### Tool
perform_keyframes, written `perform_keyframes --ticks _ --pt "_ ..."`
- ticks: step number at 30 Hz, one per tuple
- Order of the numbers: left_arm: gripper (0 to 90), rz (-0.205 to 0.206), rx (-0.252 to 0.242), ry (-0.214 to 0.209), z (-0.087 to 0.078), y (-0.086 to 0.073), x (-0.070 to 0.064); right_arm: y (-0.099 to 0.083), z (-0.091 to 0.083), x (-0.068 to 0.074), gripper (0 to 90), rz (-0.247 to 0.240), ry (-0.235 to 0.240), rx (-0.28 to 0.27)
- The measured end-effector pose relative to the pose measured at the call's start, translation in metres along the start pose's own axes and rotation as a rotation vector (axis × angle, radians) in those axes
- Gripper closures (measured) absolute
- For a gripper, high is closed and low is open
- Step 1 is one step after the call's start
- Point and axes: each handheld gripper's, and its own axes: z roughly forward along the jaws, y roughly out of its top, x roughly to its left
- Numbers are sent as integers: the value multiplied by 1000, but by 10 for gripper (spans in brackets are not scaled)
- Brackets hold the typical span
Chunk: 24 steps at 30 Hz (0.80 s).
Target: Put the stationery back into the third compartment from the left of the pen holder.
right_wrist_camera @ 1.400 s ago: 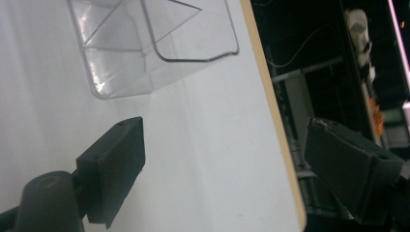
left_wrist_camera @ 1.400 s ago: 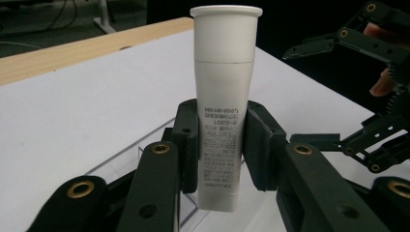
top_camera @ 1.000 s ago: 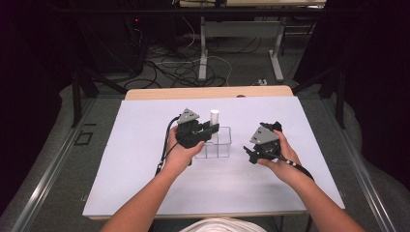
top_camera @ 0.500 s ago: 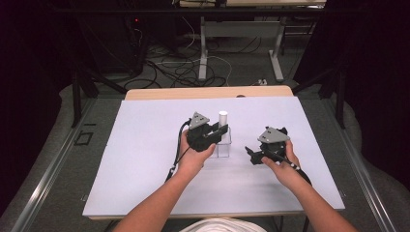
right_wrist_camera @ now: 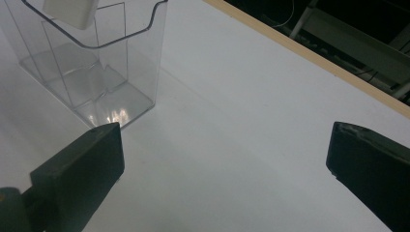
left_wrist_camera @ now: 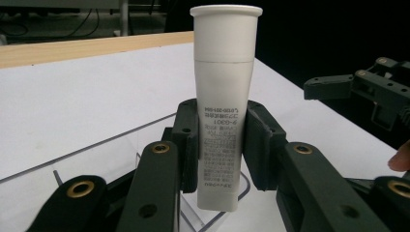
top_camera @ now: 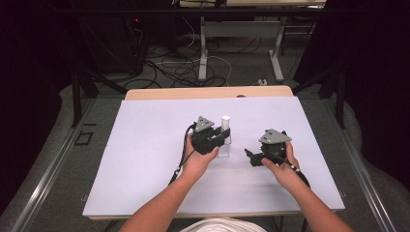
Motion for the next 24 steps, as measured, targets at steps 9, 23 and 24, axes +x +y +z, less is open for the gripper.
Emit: perform_keyframes --ticks 9,23,24 --pt "702 4 7 26 3 -3 1 -1 0 1 0 1 15 12" --pt "701 34 33 48 7 -6 3 -2 2 3 0 -7 27 20" --pt "701 36 32 46 7 -5 3 -2 3 3 0 -6 28 20"
